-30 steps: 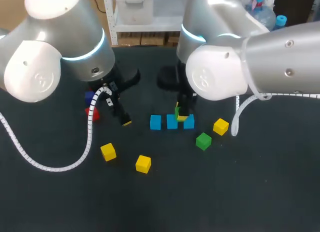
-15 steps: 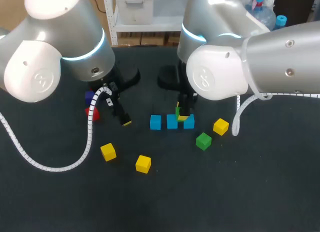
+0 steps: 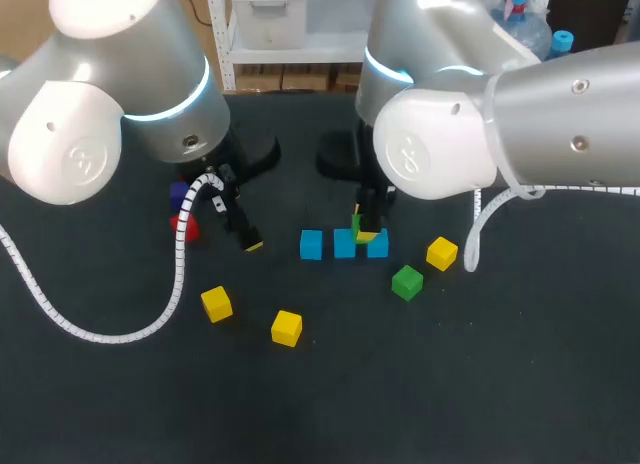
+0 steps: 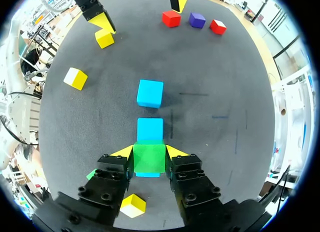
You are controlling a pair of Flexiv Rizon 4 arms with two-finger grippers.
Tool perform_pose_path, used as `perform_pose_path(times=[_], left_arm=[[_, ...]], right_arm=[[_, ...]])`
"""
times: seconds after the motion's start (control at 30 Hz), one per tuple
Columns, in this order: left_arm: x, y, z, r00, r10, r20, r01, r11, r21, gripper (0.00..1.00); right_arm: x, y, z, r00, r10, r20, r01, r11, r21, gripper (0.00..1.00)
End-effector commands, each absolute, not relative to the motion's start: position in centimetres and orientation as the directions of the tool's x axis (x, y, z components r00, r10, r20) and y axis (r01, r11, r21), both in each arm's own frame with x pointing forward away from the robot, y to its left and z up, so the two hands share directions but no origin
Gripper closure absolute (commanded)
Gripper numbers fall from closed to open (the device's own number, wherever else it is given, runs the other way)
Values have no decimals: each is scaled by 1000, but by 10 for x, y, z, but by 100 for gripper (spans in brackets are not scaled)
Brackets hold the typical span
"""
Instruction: Place the blue cubes, place green cubes on the blue cubes, place the yellow cubes on the green cubes, then place the red cubes on the yellow cubes, and place purple cube on the red cubes.
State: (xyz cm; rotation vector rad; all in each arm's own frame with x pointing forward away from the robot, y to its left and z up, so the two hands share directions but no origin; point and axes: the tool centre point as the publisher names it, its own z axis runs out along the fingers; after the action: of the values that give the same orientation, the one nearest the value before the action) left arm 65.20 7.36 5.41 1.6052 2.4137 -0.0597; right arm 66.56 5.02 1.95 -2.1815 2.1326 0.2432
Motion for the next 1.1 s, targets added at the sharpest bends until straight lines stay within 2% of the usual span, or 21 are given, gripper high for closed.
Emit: perform_pose_path(times=[0.03, 0.13, 0.2, 0.27, 0.33, 0.4, 0.43, 0.53, 0.83, 1.1], left_arm=[[652, 75, 54, -364, 904, -225, 915, 393, 97, 0], [652, 75, 54, -364, 904, -225, 915, 393, 97, 0], [652, 75, 54, -364, 904, -225, 915, 393, 97, 0], [652, 75, 54, -364, 904, -225, 915, 393, 97, 0], [652, 75, 54, -364, 904, -225, 915, 393, 97, 0], [652, 75, 54, -364, 904, -225, 915, 393, 97, 0], [652, 75, 54, -364, 904, -225, 915, 393, 97, 0], [652, 75, 54, -364, 904, -225, 915, 393, 97, 0], [652, 75, 54, -364, 904, -225, 915, 393, 97, 0], [652, 75, 54, -364, 904, -225, 915, 393, 97, 0]], right_arm=[[666, 51, 18, 17, -985, -170, -998, -27, 57, 100], [666, 51, 18, 18, -985, -171, -998, -28, 58, 100], [666, 51, 18, 17, -985, -172, -998, -27, 56, 96], [666, 51, 19, 19, -985, -173, -998, -29, 54, 80], [667, 51, 19, 20, -984, -174, -998, -29, 53, 70], [666, 51, 19, 21, -984, -176, -998, -30, 52, 53], [666, 51, 20, 21, -984, -177, -998, -31, 51, 29], [667, 51, 21, 20, -984, -179, -998, -29, 47, 0], [667, 47, 29, 14, -981, -196, -999, -20, 30, 0], [665, 17, 49, 36, -957, -289, -999, -34, -11, 0]])
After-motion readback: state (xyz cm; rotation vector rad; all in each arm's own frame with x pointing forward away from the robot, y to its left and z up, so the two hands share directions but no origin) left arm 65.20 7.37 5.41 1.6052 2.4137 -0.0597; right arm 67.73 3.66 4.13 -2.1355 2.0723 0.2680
